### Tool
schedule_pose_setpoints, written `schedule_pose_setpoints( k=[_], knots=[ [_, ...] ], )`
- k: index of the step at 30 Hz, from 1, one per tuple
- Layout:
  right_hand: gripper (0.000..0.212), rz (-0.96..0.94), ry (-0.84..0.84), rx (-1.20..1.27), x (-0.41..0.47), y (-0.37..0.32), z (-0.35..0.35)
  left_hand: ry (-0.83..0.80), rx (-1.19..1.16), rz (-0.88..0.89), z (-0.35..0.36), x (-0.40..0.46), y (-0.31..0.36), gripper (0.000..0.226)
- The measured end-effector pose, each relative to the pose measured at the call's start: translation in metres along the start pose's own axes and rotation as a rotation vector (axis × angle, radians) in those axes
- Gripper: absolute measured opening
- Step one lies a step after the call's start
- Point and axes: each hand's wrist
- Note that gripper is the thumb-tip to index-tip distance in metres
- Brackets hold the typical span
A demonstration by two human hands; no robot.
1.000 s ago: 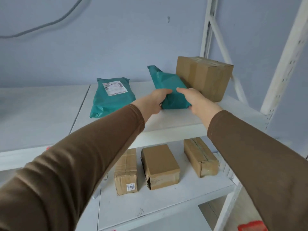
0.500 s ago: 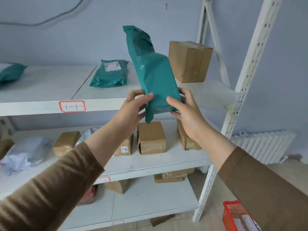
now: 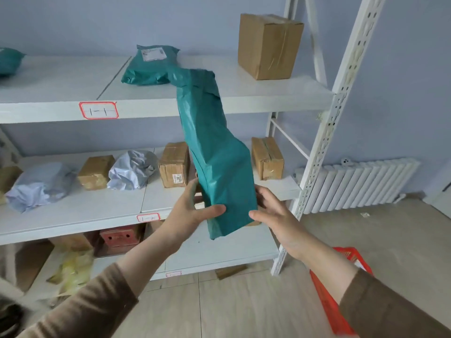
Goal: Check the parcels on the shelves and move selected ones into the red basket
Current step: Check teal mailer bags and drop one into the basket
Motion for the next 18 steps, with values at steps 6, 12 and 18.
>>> schedule_pose_setpoints(
  k=[6,12,18],
  knots=[
    [0.039,0.305,0.1,0.407,0.004,0.014,-0.025,0.241,0.862,0.39,-0.013,0.011,-0.055,0.091],
    [0.033,0.448,0.228,0.691,0.0,0.009,-0.047,0.379,1.369,0.897,-0.042,0.019,-0.078,0.085],
    [0.065,0.438,-0.197,0.166,0.01,0.004,-0.048,0.344,1.435,1.198,-0.048,0.03,-0.078,0.079]
  ],
)
Point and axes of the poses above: each hand's wrist, its own x-axis towards the middle knuckle, its own z-axis out of the palm, y = z × x, and after that the axes turned 1 degree about -y, right-handed
